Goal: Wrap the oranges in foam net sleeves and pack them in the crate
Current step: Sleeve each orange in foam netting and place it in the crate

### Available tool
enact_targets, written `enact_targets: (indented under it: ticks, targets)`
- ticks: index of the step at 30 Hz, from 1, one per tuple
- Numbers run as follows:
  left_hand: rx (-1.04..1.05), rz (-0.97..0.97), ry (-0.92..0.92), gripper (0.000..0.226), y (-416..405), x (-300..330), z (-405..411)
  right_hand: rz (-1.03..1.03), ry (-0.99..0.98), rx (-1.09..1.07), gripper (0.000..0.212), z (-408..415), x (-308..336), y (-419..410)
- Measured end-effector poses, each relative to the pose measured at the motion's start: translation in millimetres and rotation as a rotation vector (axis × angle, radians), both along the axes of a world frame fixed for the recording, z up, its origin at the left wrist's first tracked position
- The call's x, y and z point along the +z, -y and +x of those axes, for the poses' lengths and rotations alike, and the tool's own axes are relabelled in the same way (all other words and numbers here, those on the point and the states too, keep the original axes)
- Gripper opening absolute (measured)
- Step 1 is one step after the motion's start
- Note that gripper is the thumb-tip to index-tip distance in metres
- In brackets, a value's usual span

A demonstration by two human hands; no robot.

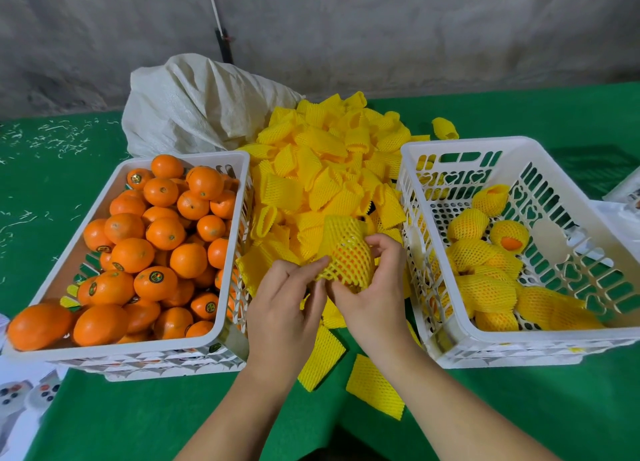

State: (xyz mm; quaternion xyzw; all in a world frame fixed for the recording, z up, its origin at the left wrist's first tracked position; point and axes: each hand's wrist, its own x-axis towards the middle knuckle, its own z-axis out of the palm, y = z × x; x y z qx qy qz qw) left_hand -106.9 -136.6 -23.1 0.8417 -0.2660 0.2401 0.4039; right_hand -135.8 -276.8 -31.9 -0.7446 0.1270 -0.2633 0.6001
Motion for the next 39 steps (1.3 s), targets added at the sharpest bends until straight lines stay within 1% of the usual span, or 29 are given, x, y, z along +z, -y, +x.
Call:
enact_targets:
  ticks: [3, 4, 6, 8, 10, 12, 15, 18, 20, 23, 24, 26, 28, 29, 31, 32, 33, 35, 37, 38, 39]
  targets:
    - [-0.023, -0.01, 0.012, 0.029, 2, -3, -2, 0.007, -0.029, -0.004, 0.075, 1, 2, 2]
    - [-0.02, -0.035, -0.026, 0.028, 1, -4, -1, 0.004, -0.04, 0.008, 0.078, 1, 2, 3]
    - [0.01, -0.093, -0.17, 0.03, -1, -7, 3, 0.018, -0.057, 0.049, 0.081, 0, 4, 6]
    - [0.006, -0.172, -0.32, 0.041, -3, -10, 5, -0.002, -0.068, 0.08, 0.08, -1, 8, 9]
    - [-0.028, -0.233, -0.36, 0.049, -2, -12, 5, -0.043, -0.074, 0.109, 0.08, 0, 10, 8]
    - [-0.031, -0.265, -0.322, 0.048, 0, -12, 2, -0.051, -0.054, 0.115, 0.079, 0, 10, 5]
    - [0.003, -0.277, -0.242, 0.037, 2, -7, 0, 0.064, -0.041, 0.086, 0.072, 1, 9, 2]
    - [-0.025, -0.193, -0.123, 0.029, 2, -4, -2, 0.169, -0.045, 0.04, 0.073, 4, 4, 2]
    - [-0.055, -0.105, -0.039, 0.031, 2, -4, -4, 0.242, -0.03, 0.015, 0.071, 6, 0, 2]
    - [-0.081, 0.01, 0.047, 0.032, 3, -7, -4, 0.312, 0.008, -0.003, 0.059, 6, -5, 4]
    - [-0.092, 0.02, 0.051, 0.032, 4, -7, -5, 0.319, 0.01, -0.001, 0.056, 6, -6, 5]
    - [-0.143, -0.041, -0.047, 0.03, 6, -7, -6, 0.349, 0.012, 0.014, 0.055, 9, -7, 5]
    - [-0.196, -0.174, -0.244, 0.035, 8, -7, -8, 0.402, 0.007, 0.042, 0.055, 10, -5, 4]
    - [-0.228, -0.306, -0.408, 0.046, 10, -6, -9, 0.408, -0.003, 0.054, 0.055, 9, -4, 3]
    - [-0.247, -0.717, -0.874, 0.078, 16, 4, -9, 0.386, -0.035, 0.102, 0.059, 6, -2, 4]
    - [-0.25, -0.854, -1.076, 0.09, 19, 6, -6, 0.367, -0.057, 0.148, 0.063, 5, 0, 4]
    - [-0.278, -0.877, -1.186, 0.09, 20, 6, -4, 0.331, -0.093, 0.206, 0.07, 3, 1, 5]
    - [-0.358, -0.832, -1.237, 0.073, 20, 6, -3, 0.224, -0.211, 0.36, 0.086, 0, 3, 9]
    - [-0.341, -0.85, -1.234, 0.065, 17, 5, -1, 0.197, -0.307, 0.565, 0.094, -5, 7, 13]
    - [-0.312, -0.878, -1.231, 0.064, 14, 5, 0, 0.26, -0.328, 0.651, 0.094, -7, 10, 14]
    - [-0.293, -0.906, -1.223, 0.064, 13, 6, 1, 0.378, -0.333, 0.692, 0.091, -8, 14, 14]
